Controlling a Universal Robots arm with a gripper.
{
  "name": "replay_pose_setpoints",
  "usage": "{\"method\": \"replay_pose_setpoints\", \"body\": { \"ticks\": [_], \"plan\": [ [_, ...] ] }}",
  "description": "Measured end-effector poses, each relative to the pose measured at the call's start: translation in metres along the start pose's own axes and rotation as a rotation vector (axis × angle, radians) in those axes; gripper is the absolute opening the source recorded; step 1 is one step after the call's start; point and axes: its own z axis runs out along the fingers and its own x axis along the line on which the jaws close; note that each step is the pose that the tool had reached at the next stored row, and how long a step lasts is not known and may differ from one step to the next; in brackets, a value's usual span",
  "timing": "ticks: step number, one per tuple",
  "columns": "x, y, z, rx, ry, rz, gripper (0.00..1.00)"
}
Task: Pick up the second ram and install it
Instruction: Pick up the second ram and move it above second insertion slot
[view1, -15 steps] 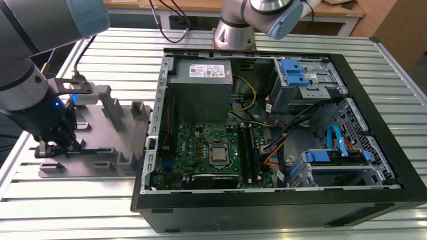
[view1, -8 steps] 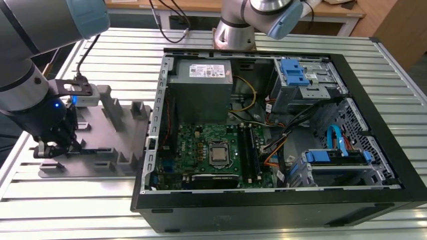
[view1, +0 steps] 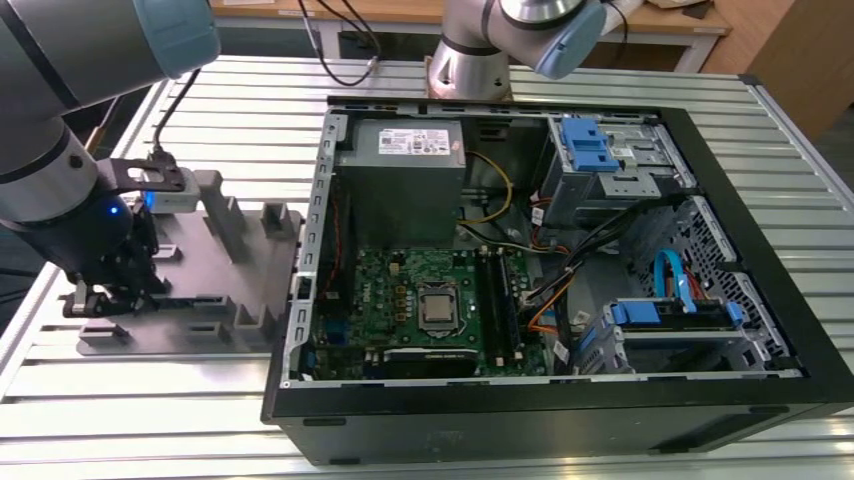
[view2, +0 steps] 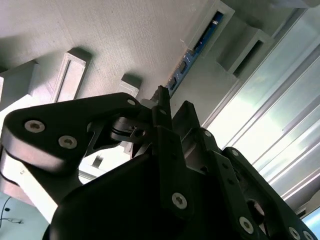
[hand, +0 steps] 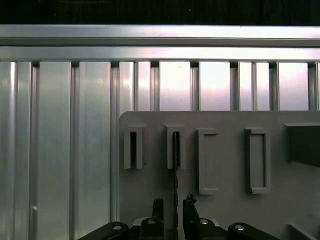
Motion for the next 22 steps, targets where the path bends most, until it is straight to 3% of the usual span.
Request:
{"method": "replay_pose_setpoints", "body": {
  "ticks": [5, 8, 13, 14, 16, 22],
  "plan": [
    [0.0002, -0.0001, 0.0076, 0.0, -0.0019, 0.0, 0.27],
    [0.0003, -0.0001, 0.0114, -0.0002, -0.0093, 0.0, 0.27],
    [0.0002, -0.0002, 0.0114, -0.0002, -0.0096, 0.0, 0.27],
    [0.0002, -0.0002, 0.0115, -0.0002, -0.0096, 0.0, 0.26],
    [0.0003, -0.0003, 0.0114, -0.0002, -0.0096, 0.0, 0.11],
    [0.0002, -0.0004, 0.0114, -0.0002, -0.0096, 0.0, 0.11]
  ]
}}
